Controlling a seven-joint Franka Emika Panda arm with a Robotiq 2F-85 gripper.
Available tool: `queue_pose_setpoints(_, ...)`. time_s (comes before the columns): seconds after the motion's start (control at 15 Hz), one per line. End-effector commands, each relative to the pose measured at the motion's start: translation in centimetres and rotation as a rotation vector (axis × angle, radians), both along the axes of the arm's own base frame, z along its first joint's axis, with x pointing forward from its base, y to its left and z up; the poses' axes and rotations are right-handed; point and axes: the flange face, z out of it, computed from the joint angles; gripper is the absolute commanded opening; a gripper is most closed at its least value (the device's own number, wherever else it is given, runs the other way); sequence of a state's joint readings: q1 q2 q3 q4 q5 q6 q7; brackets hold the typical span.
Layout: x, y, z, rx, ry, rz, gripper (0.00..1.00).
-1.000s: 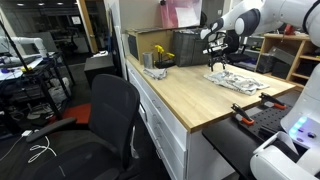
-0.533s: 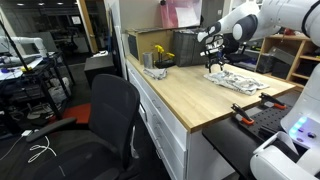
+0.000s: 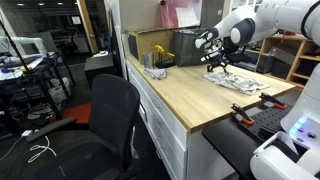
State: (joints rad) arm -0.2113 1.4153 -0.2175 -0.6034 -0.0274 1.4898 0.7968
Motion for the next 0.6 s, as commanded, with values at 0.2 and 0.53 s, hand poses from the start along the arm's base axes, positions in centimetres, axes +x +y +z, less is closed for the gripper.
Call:
queue_pose_setpoints(0.2,-3.4,-0.8,0.4,-0.057,0.208,-0.088,0.42)
queue_pose_setpoints(0.53,-3.8,-1.7,3.3,-0.073,0.241,-0.132,0.05)
